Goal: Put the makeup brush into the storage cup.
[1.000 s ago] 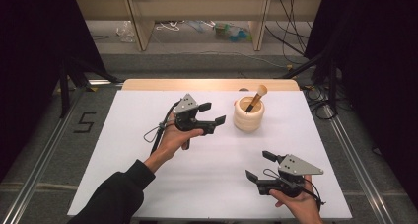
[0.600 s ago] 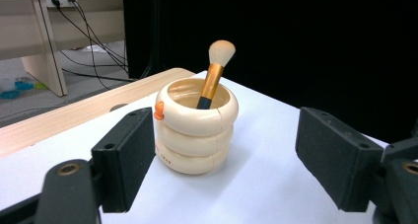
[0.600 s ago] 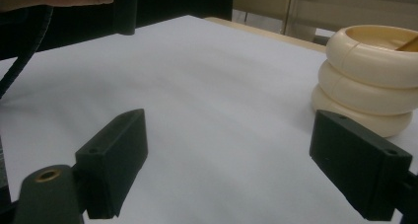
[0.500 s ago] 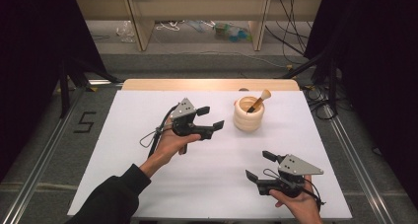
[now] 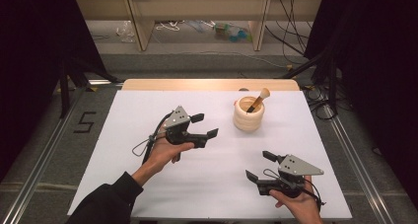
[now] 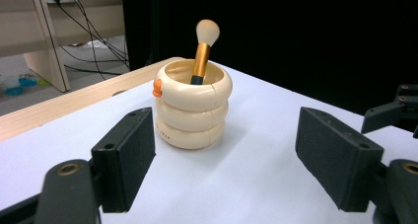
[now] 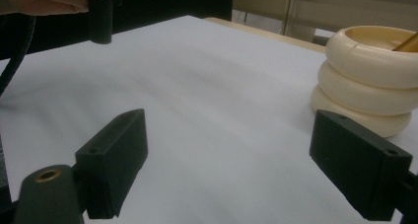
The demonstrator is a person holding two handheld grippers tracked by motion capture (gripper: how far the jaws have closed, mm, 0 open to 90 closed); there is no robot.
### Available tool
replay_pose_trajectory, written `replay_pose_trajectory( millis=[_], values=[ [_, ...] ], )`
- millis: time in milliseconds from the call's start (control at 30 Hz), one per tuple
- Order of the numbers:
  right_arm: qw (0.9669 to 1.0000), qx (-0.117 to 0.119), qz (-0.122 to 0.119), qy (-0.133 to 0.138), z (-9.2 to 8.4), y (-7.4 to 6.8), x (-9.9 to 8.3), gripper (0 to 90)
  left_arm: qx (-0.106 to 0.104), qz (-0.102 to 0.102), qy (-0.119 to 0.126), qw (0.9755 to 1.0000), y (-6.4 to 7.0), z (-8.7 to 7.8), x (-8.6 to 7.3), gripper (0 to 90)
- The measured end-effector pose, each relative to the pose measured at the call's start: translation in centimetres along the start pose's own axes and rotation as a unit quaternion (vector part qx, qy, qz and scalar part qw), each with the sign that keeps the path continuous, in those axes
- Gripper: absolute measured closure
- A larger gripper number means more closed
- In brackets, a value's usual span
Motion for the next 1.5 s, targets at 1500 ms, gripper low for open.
replay_pose_trajectory(
  millis=[1500],
  values=[
    [0.9999, -0.007, -0.002, -0.009, -0.2, 0.0, 0.0, 15.7, 0.015, 0.042, -0.016, 0.9989, 2.4, -7.4, -4.8, 21.9]
  ],
)
Point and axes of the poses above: each handheld gripper's, and its own axes: z roughly forward along the jaws, x roughly out of its top, y roughly to its right, the point moved 3 cm from there along z, roughly forward along the jaws, and after that the axes turned 3 degrees about -x, right-handed, at the moved point
